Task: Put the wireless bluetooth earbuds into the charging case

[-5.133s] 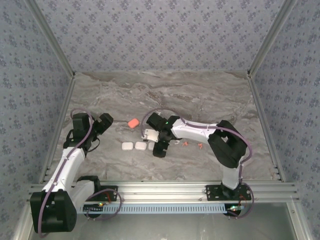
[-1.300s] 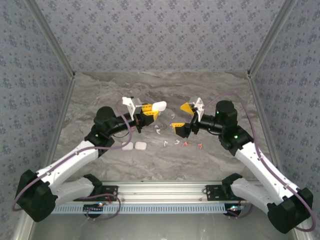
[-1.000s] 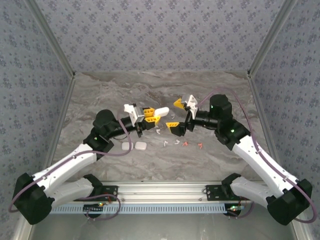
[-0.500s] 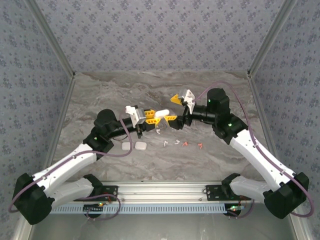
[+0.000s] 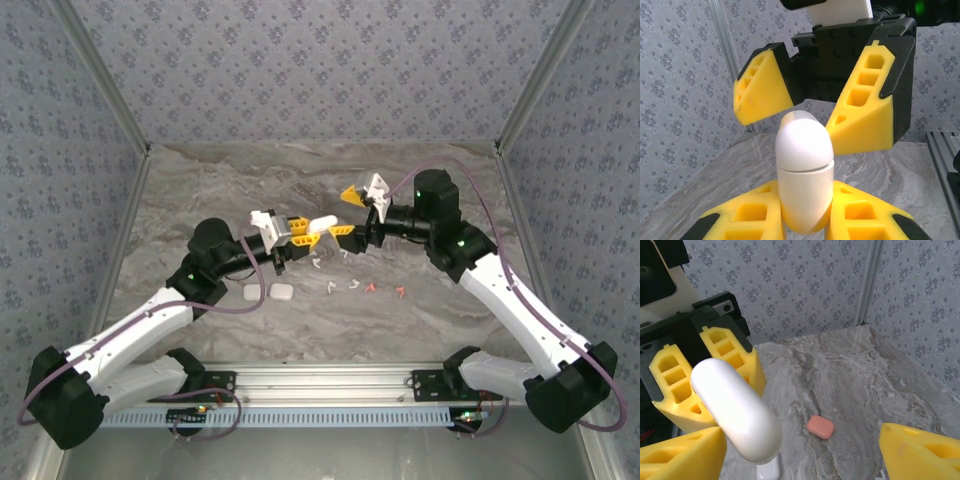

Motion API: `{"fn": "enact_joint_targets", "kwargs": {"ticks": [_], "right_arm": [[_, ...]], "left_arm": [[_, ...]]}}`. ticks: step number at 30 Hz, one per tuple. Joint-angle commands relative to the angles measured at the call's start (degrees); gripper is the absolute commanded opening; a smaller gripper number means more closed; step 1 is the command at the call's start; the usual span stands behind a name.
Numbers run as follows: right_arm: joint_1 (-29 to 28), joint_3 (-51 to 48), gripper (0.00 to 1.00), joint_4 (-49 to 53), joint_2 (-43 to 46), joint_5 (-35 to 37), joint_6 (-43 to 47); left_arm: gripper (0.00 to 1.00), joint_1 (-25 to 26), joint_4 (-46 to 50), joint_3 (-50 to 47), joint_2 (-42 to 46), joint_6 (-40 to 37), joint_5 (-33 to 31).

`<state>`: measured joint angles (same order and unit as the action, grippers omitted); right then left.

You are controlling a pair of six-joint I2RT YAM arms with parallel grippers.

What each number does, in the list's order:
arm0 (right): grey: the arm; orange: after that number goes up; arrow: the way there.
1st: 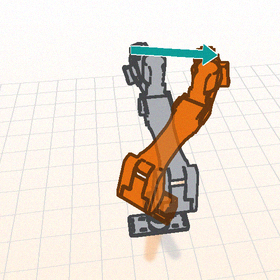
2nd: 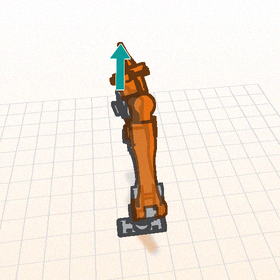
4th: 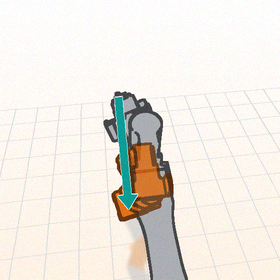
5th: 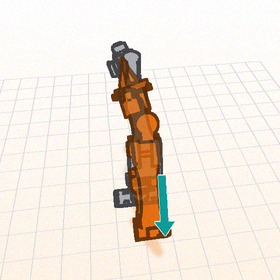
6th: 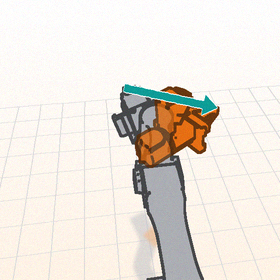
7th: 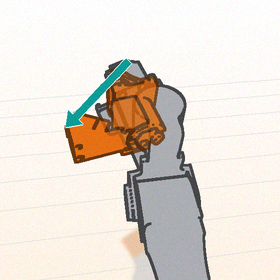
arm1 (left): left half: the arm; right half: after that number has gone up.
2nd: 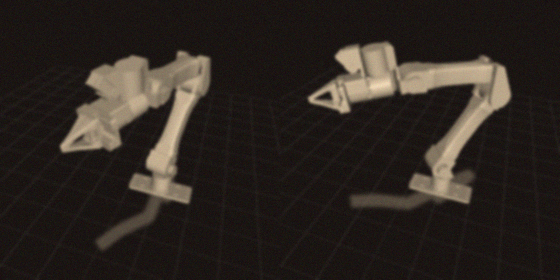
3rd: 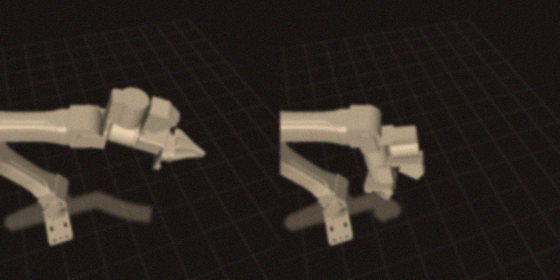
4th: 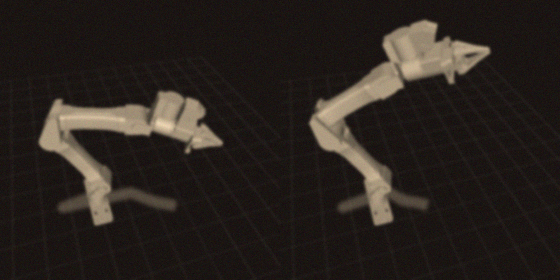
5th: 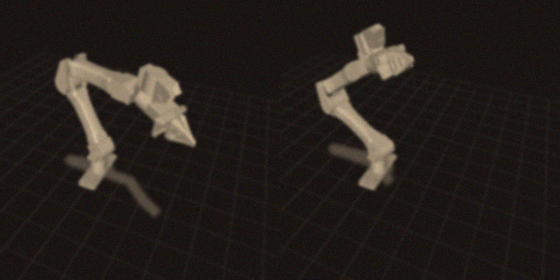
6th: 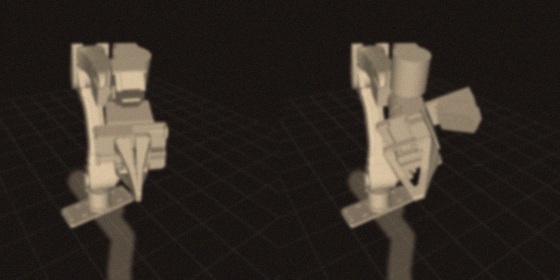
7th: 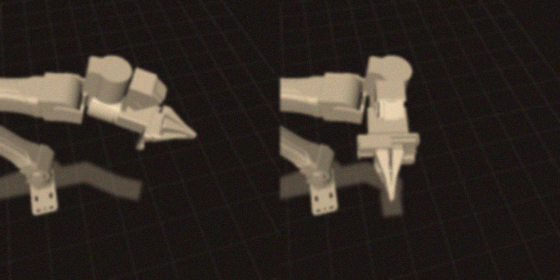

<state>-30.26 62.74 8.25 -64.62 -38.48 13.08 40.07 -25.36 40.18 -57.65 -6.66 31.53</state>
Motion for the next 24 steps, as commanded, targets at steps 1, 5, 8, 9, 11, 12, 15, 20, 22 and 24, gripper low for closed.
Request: {"fn": "enact_joint_targets", "kwargs": {"ticks": [1, 5, 8, 9, 11, 12, 15, 20, 22, 24], "right_arm": [[0.90, 2.83, 0.82, -0.35, -0.16, 0.93, 0.78], [1.43, 3.35, 0.82, 0.01, -0.24, 1.43, 0.80], [1.61, 3.83, 0.82, 0.36, -0.32, 1.30, 0.80], [1.74, 3.94, 0.82, 0.61, -0.24, 1.08, 0.88], [1.89, 4.06, 0.82, 1.39, 0.07, 0.77, 0.98], [2.15, 3.97, 0.82, 1.69, 0.40, 0.73, 0.88], [3.06, 3.38, 0.83, 2.61, 1.87, 0.59, 0.23], [5.79, 1.15, 0.83, 3.77, 4.05, 3.86, -5.40], [7.27, 0.47, 0.82, 5.28, 3.61, 6.15, -8.60], [8.85, -0.24, 0.79, 7.47, 2.18, 7.94, -11.71]], "left_arm": [[0.00, 0.34, 0.83, 0.99, -0.01, -1.27, 2.82], [0.00, 0.35, 0.90, 0.94, -0.03, -1.28, 2.84], [0.00, 0.31, 0.98, 0.81, -0.10, -1.25, 2.84], [0.00, 0.35, 1.02, 0.86, -0.10, -1.22, 2.84], [0.00, 0.33, 1.05, 0.86, -0.12, -1.24, 2.66], [0.00, 0.33, 1.19, 0.86, -0.03, -1.23, 2.54], [0.00, 0.30, 1.37, 0.49, 0.21, -1.16, 1.53], [0.00, 0.35, 1.36, -1.77, 1.91, -1.17, -0.98], [0.00, 0.31, 1.53, -2.99, 2.81, -0.64, -1.83], [0.00, 0.30, 1.70, -4.22, 3.85, -0.05, -2.48]]}}
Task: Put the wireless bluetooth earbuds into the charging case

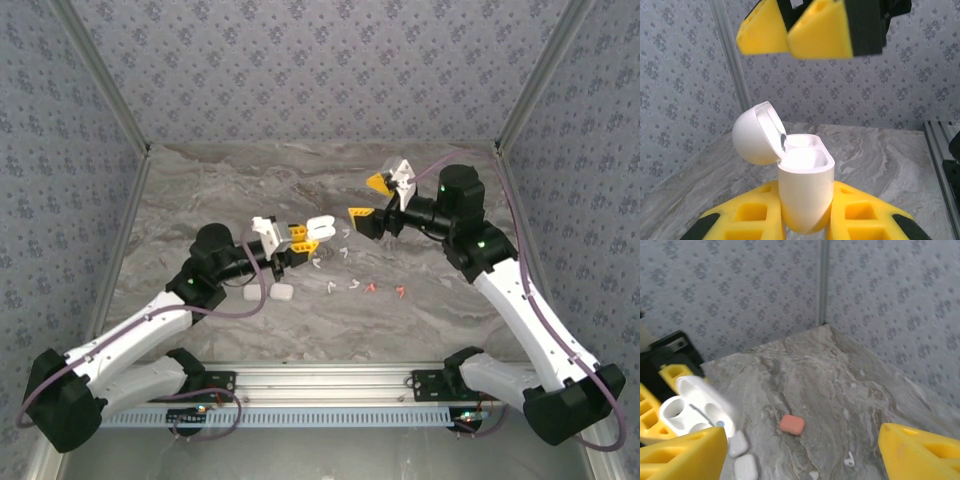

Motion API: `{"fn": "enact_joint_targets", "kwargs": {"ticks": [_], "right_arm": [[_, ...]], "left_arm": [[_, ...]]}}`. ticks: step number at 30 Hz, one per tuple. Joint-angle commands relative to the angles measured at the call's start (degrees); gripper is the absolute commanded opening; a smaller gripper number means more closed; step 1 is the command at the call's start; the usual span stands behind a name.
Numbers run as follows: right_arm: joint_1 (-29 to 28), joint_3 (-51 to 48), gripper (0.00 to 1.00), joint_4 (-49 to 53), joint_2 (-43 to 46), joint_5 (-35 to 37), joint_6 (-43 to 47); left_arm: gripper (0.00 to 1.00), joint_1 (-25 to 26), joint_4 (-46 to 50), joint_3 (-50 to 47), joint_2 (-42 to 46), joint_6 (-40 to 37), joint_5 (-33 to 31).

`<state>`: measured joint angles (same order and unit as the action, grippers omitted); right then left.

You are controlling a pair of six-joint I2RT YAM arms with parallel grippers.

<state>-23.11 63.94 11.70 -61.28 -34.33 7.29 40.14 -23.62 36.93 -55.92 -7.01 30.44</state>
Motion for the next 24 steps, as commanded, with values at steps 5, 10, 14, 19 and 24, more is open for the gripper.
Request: {"fn": "enact_joint_targets", "kwargs": {"ticks": [5, 10, 14, 19, 24], "right_arm": [[2.92, -1.75, 0.73, 9.60, -7.76, 10.37, -11.03], [2.85, 2.94, 0.66, 15.73, -19.25, 15.80, -13.06], [2.29, 9.27, 0.61, 18.06, -30.51, 17.33, -14.31], [0.91, 17.12, 0.55, 20.36, -43.14, 20.24, -13.97], [-0.83, 23.86, 0.50, 22.46, -52.61, 23.28, -13.28]], "left_arm": [[0.00, 0.29, 0.61, -3.55, 4.66, 1.75, -2.63], [0.00, 0.29, 0.58, -5.01, 6.00, 2.78, -3.21], [0.00, 0.25, 0.63, -4.94, 6.00, 3.06, -3.21], [0.00, 0.26, 0.63, -4.89, 6.22, 3.26, -3.12], [0.00, 0.29, 0.84, -4.76, 6.44, 3.57, -3.12]]}}
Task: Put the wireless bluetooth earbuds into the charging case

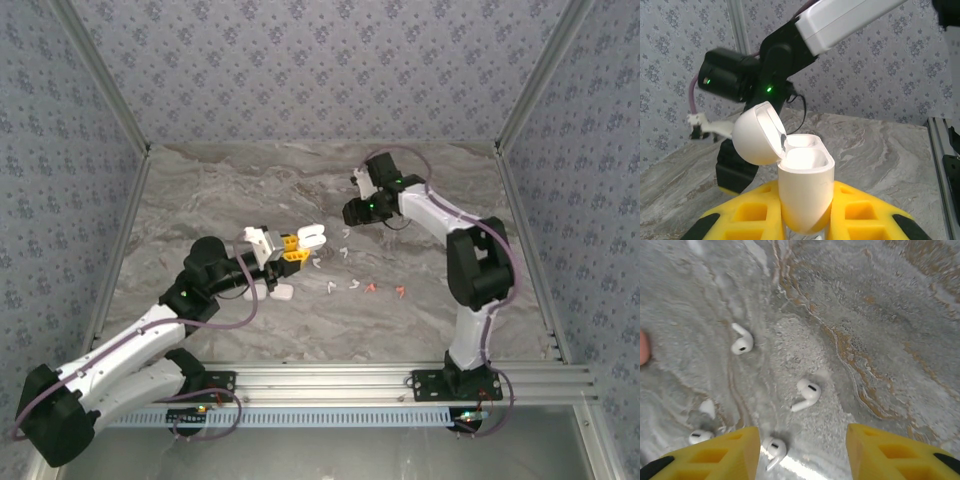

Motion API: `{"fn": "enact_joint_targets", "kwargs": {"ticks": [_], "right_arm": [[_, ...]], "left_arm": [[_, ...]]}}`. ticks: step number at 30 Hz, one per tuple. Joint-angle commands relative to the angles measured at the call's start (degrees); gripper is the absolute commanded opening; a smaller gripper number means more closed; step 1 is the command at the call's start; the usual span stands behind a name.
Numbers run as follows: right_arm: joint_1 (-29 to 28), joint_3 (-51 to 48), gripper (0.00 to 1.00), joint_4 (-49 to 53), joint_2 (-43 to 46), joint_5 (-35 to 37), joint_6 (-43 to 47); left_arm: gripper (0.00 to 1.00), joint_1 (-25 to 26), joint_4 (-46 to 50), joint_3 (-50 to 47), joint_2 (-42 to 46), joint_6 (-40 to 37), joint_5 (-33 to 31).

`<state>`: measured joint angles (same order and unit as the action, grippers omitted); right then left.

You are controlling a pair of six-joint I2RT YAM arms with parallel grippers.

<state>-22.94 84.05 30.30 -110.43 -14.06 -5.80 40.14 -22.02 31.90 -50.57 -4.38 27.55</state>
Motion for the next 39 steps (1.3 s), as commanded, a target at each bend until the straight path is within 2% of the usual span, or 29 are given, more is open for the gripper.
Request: {"fn": "enact_joint_targets", "kwargs": {"ticks": [1, 8, 19, 33, 39], "right_arm": [[-1.28, 4.73, 0.49, 3.84, -4.68, 3.31, -0.14], [-2.53, 7.91, 0.42, 5.81, -10.09, 4.24, -0.26], [-2.72, 10.04, 0.36, 6.48, -13.99, 4.22, 0.08], [-3.08, 9.90, 0.28, 6.31, -14.92, 3.70, 0.51], [-3.16, 8.32, 0.25, 4.98, -11.62, 4.39, 1.63]], "left_arm": [[0.00, 0.24, -0.81, 0.27, 1.07, 0.94, -0.30], [0.00, 0.22, -0.46, 0.36, 1.12, 1.11, -0.55], [0.00, 0.25, -0.24, 0.79, 0.91, 0.82, -0.74], [0.00, 0.25, 0.94, 1.67, 0.64, 0.23, -0.92], [0.00, 0.25, 0.94, 1.85, 0.21, 0.31, -0.92]]}}
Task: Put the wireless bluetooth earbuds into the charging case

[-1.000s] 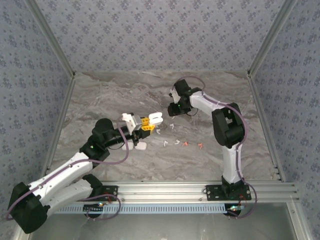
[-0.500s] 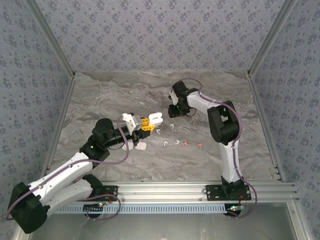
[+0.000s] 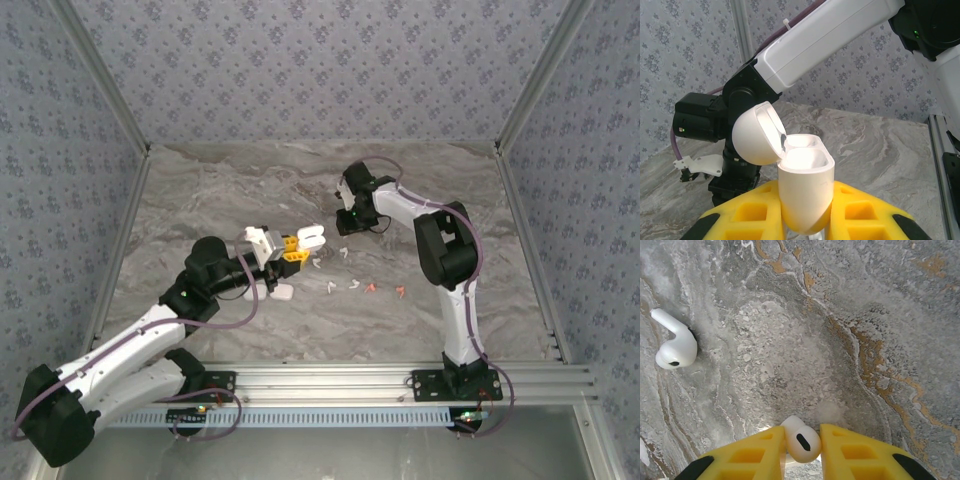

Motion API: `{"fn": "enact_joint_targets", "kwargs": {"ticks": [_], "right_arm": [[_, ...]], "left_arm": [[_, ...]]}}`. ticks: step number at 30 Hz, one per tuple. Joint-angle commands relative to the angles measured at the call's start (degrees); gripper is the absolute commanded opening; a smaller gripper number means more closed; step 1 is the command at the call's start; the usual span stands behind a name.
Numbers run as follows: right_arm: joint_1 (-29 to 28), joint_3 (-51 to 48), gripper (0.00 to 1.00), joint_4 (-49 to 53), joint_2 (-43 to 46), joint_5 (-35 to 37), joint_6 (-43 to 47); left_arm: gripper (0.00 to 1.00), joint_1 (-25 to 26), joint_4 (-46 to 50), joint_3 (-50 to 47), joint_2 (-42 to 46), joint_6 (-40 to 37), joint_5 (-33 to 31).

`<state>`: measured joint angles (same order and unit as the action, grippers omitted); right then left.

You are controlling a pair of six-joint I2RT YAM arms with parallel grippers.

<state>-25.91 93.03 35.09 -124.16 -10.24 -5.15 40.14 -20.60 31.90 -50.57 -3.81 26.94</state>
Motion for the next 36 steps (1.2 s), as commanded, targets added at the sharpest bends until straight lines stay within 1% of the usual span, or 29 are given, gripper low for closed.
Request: {"fn": "enact_joint_targets", "kwargs": {"ticks": [1, 5, 13, 16, 17, 22, 25, 31, 36], "right_arm": [[-0.11, -1.41, 0.25, -0.37, 3.47, 0.83, 1.22], [0.22, -6.27, 0.24, -4.38, 10.54, 0.92, 2.13], [0.21, -20.28, 0.24, -12.42, 30.82, 0.60, 4.11], [-0.05, -24.20, 0.23, -14.97, 39.24, -0.35, 5.33], [-0.14, -26.91, 0.24, -15.77, 41.54, -0.95, 5.83], [-1.11, -32.88, 0.24, -20.63, 53.87, -2.73, 7.99], [-1.96, -35.04, 0.24, -23.01, 59.73, -3.55, 9.20], [-6.53, -36.67, 0.24, -26.24, 66.97, -3.59, 13.24], [-9.52, -37.20, 0.24, -28.82, 68.43, -3.46, 15.98]], "left_arm": [[0.00, 0.29, -0.57, 1.85, 0.12, -0.08, -0.32], [0.00, 0.24, -1.44, 1.76, -0.73, 0.99, -0.12], [0.00, 0.37, -7.35, 0.86, -4.39, 4.89, 0.74], [0.00, 0.35, -7.82, 1.70, -6.08, 6.13, 0.83], [0.00, 0.33, -7.58, 2.12, -6.72, 6.54, 0.95], [0.00, 0.35, -8.85, 3.77, -9.68, 9.10, 1.88], [0.00, 0.32, -9.97, 4.25, -11.11, 10.81, 2.06], [0.00, 0.46, -10.77, 5.74, -13.02, 12.84, 3.45], [0.00, 0.81, -11.37, 5.89, -13.06, 13.18, 4.17]]}}
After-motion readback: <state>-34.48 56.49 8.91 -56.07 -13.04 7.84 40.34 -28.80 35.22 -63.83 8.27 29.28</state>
